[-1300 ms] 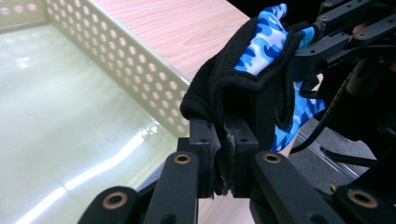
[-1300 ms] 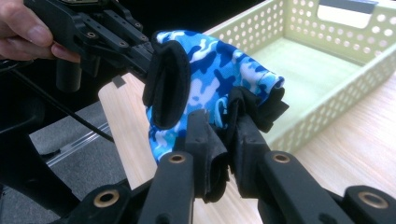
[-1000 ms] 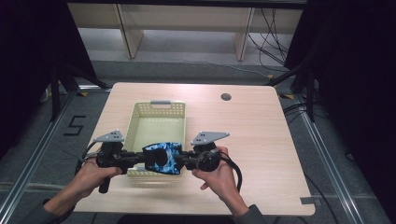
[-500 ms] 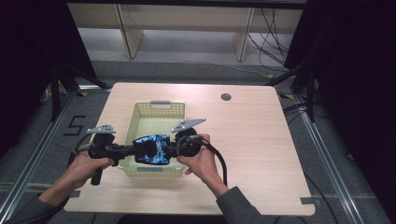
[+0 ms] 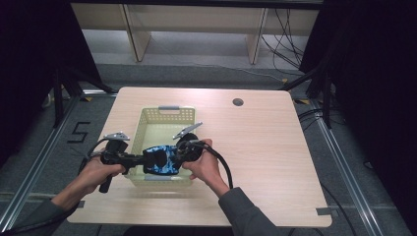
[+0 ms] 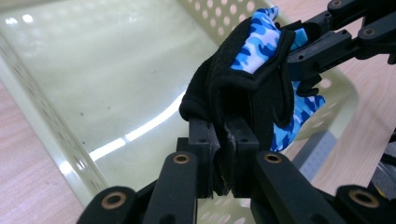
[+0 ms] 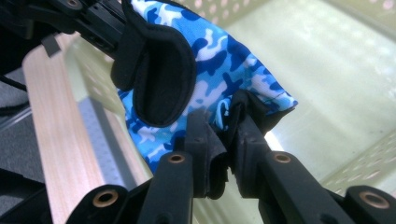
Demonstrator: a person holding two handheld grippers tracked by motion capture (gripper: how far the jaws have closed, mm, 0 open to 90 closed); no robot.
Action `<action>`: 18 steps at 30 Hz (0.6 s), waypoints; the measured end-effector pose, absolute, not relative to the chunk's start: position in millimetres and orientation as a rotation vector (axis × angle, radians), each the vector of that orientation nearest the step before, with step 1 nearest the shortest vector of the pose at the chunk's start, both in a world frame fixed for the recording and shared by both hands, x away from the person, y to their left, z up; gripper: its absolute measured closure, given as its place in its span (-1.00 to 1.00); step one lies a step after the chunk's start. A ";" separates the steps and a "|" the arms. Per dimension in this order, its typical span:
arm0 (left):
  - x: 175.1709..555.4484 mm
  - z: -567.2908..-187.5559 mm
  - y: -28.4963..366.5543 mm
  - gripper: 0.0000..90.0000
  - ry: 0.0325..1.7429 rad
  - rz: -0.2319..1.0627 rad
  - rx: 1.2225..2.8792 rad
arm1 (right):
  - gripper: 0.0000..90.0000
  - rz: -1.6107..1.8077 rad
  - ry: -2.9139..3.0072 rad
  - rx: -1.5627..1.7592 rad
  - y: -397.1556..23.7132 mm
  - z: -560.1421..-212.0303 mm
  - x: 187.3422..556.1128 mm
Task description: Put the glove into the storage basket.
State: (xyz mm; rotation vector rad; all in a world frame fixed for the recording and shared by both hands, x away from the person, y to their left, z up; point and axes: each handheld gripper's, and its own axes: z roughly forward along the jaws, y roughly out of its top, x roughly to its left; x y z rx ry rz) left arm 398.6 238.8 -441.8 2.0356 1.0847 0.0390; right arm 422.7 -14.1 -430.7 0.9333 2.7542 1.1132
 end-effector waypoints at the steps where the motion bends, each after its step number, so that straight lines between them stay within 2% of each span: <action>1: 400.2 -444.7 237.8 0.81 1.088 0.025 2.042 | 0.75 1.081 2.778 0.933 -12.6 -434.4 425.4; 7: 402.6 -449.3 235.5 0.80 1.099 0.007 2.068 | 0.75 1.012 2.811 0.936 -9.2 -441.3 428.1; 13: 404.4 -452.5 232.6 0.70 1.097 -0.009 2.120 | 0.75 0.973 2.841 0.956 -7.2 -445.5 430.4; 16: 405.1 -452.9 230.8 0.58 1.101 -0.015 2.155 | 0.74 0.941 2.852 0.963 -6.5 -448.0 431.7; 18: 405.8 -452.8 229.8 0.43 1.109 0.021 2.178 | 0.74 0.921 2.861 0.980 -5.8 -448.9 431.7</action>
